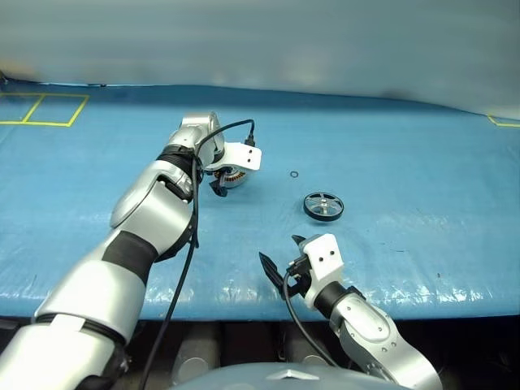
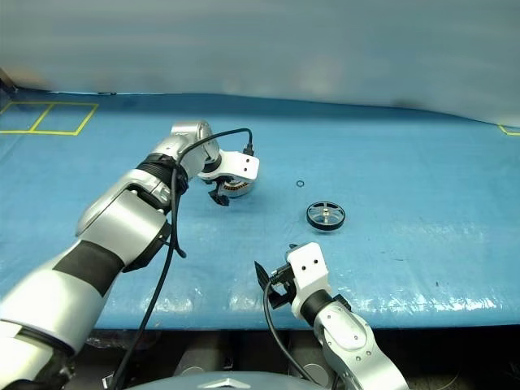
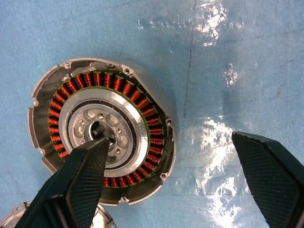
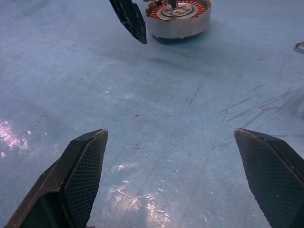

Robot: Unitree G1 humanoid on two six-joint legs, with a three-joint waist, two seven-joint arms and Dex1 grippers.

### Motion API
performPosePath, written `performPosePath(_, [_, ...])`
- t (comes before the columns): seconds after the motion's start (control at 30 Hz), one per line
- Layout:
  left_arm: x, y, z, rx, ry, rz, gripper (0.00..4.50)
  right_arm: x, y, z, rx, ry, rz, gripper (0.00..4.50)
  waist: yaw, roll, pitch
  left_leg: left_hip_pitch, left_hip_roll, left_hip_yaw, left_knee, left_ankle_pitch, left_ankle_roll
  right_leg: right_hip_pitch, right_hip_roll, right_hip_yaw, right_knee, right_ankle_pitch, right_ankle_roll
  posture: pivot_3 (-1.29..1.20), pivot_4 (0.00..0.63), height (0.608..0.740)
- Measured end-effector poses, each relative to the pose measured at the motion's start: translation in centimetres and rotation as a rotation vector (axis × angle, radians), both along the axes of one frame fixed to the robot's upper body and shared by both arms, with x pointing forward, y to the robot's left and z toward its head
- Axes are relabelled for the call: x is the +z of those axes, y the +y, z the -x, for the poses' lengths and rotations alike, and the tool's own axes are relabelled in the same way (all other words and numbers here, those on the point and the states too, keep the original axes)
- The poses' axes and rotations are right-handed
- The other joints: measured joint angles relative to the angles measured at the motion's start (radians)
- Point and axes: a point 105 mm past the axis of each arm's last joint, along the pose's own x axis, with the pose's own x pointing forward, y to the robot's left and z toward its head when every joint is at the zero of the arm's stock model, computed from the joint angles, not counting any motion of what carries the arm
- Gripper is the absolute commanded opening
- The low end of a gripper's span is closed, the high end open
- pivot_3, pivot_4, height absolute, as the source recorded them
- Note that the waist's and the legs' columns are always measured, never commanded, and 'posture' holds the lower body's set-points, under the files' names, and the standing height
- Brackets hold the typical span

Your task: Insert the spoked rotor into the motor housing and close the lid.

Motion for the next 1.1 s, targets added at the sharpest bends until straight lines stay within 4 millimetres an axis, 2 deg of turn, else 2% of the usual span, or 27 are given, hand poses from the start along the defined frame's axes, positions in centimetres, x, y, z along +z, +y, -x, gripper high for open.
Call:
performPosePath(0.3, [-0.2, -0.1, -0.2, -0.001, -0.029, -0.002, 4.50, -0.1, -0.2, 0.0, -0.012, 0.002, 0.003, 4.49, 0.000, 0.000, 0.000, 0.000, 0.000, 0.000, 0.000, 0.000, 0.000, 0.000, 0.000, 0.000, 0.000, 0.000, 0.001, 0.00, 0.150, 0.740])
performPosePath(0.7, [-1.6, 0.2, -0.1, 0.013, -0.033, -0.005, 4.50, 0.1, -0.4, -0.1, -0.036, -0.003, 0.003, 4.49, -0.001, 0.000, 0.000, 0.000, 0.000, 0.000, 0.000, 0.000, 0.000, 0.000, 0.000, 0.001, 0.000, 0.001, 0.001, 0.00, 0.150, 0.740])
performPosePath(0.8, [-1.7, 0.2, -0.1, 0.014, -0.029, -0.005, 3.91, 0.1, -0.4, -0.2, -0.039, -0.006, 0.002, 4.50, -0.002, 0.000, 0.000, 0.000, 0.000, 0.000, 0.000, 0.000, 0.000, 0.000, 0.000, 0.001, 0.000, 0.001, 0.001, 0.00, 0.150, 0.740])
performPosePath(0.97, [-1.5, 0.1, -0.1, 0.010, -0.033, -0.002, 2.25, 0.3, -0.4, -0.4, -0.048, -0.015, -0.003, 4.50, -0.003, 0.000, 0.000, 0.001, 0.000, 0.000, 0.000, 0.000, 0.001, 0.000, 0.000, 0.001, 0.000, 0.000, 0.001, 0.00, 0.150, 0.740])
performPosePath(1.0, [-1.5, 0.1, -0.1, 0.009, -0.034, -0.002, 2.03, 0.4, -0.4, -0.4, -0.052, -0.017, -0.003, 4.50, -0.003, 0.000, -0.001, 0.001, 0.000, 0.001, 0.000, 0.000, 0.001, 0.000, 0.000, 0.001, 0.000, 0.000, 0.001, 0.00, 0.150, 0.740])
performPosePath(1.1, [-1.6, 0.1, -0.2, -0.007, -0.042, -0.002, 2.02, 0.6, -0.4, -0.6, -0.060, -0.024, -0.007, 4.50, -0.003, 0.000, -0.001, 0.001, 0.000, 0.001, 0.000, 0.000, 0.001, 0.000, 0.000, 0.001, 0.000, 0.001, 0.001, 0.00, 0.150, 0.740])
